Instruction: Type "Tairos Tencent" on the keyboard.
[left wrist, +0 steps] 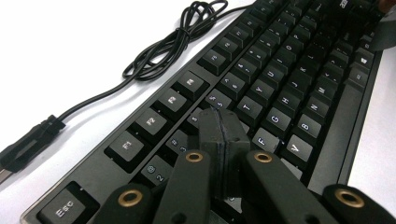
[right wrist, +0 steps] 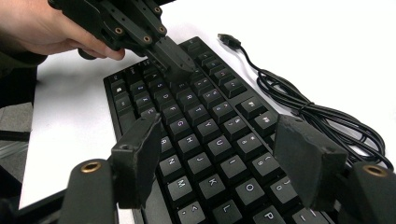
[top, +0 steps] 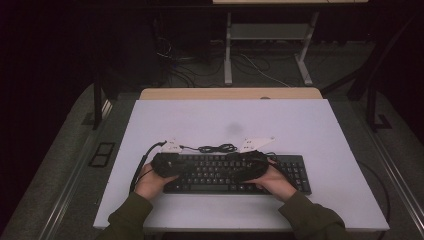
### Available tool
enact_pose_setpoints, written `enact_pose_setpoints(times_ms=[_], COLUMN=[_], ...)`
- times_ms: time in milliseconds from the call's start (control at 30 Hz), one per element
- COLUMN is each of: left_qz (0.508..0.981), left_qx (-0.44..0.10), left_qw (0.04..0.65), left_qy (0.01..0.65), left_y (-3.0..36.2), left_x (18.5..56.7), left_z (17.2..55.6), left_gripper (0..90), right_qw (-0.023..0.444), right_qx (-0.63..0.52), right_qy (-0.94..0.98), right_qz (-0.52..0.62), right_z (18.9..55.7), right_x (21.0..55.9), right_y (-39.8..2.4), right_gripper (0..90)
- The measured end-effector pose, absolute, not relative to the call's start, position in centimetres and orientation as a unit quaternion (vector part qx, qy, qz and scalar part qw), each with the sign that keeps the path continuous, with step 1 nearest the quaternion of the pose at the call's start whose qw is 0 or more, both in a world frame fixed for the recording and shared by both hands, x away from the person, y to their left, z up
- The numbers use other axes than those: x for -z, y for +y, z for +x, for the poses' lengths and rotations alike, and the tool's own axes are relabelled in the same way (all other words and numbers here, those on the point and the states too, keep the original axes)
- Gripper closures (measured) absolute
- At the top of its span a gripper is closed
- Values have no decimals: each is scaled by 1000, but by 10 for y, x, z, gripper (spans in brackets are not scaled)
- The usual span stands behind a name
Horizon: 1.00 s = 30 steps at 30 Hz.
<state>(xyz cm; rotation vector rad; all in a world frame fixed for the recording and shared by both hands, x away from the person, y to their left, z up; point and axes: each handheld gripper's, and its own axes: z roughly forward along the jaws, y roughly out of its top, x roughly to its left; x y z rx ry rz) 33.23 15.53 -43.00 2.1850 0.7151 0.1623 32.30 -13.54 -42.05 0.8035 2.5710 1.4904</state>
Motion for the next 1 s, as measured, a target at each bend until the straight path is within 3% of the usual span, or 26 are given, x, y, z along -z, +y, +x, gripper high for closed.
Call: enact_pose_setpoints(times_ms=[833, 1000], left_qz=[858, 853], left_qx=[-67, -69], left_qw=[420, 423], left_qy=[288, 298], left_y=[156, 159], left_x=[425, 422], left_z=[328, 325], left_gripper=[889, 808], right_qw=[34, 34], right_qx=[-486, -485], right_qy=[834, 834], right_qz=[261, 262], right_z=[323, 324], right_x=[420, 420], right_y=[-136, -137], right_gripper=[318, 322])
